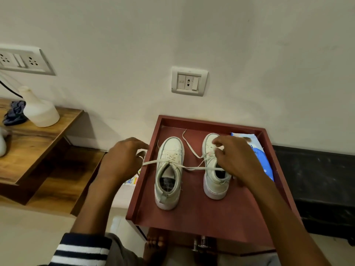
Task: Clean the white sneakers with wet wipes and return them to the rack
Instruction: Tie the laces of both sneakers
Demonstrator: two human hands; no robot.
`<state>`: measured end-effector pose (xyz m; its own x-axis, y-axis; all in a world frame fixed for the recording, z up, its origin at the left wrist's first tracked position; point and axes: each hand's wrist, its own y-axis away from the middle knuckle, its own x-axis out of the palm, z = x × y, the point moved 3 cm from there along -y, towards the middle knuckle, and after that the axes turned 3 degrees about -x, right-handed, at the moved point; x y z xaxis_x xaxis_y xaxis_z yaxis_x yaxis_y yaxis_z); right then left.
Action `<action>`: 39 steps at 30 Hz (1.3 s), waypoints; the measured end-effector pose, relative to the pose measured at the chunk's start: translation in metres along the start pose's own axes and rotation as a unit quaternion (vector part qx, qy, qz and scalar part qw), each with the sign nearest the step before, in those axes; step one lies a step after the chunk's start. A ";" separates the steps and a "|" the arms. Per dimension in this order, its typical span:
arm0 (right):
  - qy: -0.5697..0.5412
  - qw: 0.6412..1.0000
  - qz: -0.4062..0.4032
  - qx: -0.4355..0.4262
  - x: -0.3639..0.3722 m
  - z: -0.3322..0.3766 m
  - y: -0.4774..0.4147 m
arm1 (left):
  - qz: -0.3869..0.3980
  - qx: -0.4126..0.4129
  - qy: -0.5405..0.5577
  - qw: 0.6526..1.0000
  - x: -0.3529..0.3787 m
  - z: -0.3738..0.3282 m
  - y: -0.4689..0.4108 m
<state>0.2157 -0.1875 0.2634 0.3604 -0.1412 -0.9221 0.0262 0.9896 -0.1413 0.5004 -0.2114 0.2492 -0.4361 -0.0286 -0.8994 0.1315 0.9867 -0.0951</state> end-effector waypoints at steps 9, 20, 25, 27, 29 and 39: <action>-0.014 0.984 0.115 -0.135 0.056 0.066 0.013 | 0.192 0.044 -0.103 0.975 0.057 -0.032 -0.007; 0.057 0.980 0.096 -0.165 0.060 0.064 0.010 | 0.116 0.033 -0.060 0.991 0.047 -0.020 -0.012; 0.073 0.982 0.110 -0.137 0.057 0.058 0.009 | 0.111 0.008 -0.058 0.992 0.044 -0.018 -0.010; 0.055 0.983 0.112 -0.134 0.060 0.054 0.009 | 0.104 0.015 -0.068 0.992 0.041 -0.020 -0.007; 0.004 0.985 0.132 -0.113 0.063 0.044 0.008 | 0.096 0.037 -0.095 0.990 0.040 -0.021 0.000; -0.287 0.943 0.170 0.026 0.042 0.058 0.008 | 0.122 -0.092 0.240 0.959 0.028 -0.021 0.005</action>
<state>0.2855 -0.1844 0.2446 0.8002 0.2067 -0.5630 -0.1415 0.9773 0.1577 0.4699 -0.2034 0.2328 -0.7776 0.2394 -0.5814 0.1412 0.9676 0.2095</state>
